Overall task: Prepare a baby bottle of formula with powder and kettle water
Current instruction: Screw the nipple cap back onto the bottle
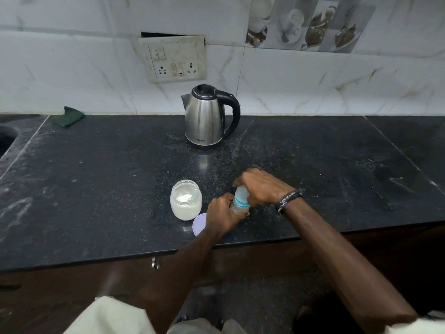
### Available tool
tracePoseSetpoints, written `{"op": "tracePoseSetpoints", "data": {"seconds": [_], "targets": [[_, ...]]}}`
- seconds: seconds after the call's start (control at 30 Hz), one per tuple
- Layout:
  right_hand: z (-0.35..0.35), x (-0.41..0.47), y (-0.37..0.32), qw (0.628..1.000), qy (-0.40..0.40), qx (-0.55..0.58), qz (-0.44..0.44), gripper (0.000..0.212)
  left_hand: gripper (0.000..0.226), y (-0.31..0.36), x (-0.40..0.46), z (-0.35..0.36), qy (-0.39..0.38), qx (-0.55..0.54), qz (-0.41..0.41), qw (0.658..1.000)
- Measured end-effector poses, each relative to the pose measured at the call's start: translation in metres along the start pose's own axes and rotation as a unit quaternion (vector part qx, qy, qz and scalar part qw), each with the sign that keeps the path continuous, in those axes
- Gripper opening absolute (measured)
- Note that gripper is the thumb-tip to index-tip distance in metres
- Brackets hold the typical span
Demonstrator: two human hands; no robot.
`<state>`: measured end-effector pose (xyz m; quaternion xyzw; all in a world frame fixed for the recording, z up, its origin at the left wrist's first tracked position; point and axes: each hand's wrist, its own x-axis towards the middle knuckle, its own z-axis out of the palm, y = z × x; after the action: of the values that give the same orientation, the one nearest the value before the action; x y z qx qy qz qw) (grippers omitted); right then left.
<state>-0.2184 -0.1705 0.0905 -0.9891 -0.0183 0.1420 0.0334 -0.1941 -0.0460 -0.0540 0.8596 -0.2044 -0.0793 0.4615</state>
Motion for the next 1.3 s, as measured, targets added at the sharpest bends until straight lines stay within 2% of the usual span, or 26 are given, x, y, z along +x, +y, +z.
{"op": "tracePoseSetpoints", "data": {"seconds": [0.17,0.3,0.53,0.7,0.87,1.0,1.13,1.3], "targets": [[0.002,0.001,-0.006,0.999,-0.002,-0.048,0.011,0.03,0.066,0.0,0.0,-0.001,-0.01,-0.012,-0.001,1.0],[-0.003,0.001,-0.009,0.998,0.004,-0.06,0.015,0.025,0.072,-0.003,0.001,0.0,-0.017,-0.014,0.0,1.0],[-0.007,0.005,-0.012,0.998,-0.002,-0.059,0.012,0.025,0.074,-0.002,0.0,0.0,-0.01,-0.021,-0.004,1.0],[-0.009,0.009,-0.009,0.999,-0.02,-0.04,0.017,0.039,0.071,-0.004,-0.001,0.002,-0.013,-0.02,-0.007,1.0],[-0.002,0.006,-0.008,0.999,0.005,-0.035,0.028,0.043,0.071,-0.001,-0.002,0.002,-0.009,-0.015,-0.011,1.0],[0.001,0.007,-0.008,0.999,0.023,-0.026,0.037,0.042,0.062,0.0,-0.003,0.002,-0.005,-0.003,-0.012,1.0],[0.008,0.007,-0.01,0.995,0.056,-0.001,0.083,0.042,0.062,-0.001,-0.003,0.003,-0.005,-0.015,-0.01,1.0],[0.019,0.006,-0.021,0.975,0.121,0.024,0.183,0.04,0.071,0.002,-0.002,0.003,-0.008,-0.009,-0.026,1.0]]}}
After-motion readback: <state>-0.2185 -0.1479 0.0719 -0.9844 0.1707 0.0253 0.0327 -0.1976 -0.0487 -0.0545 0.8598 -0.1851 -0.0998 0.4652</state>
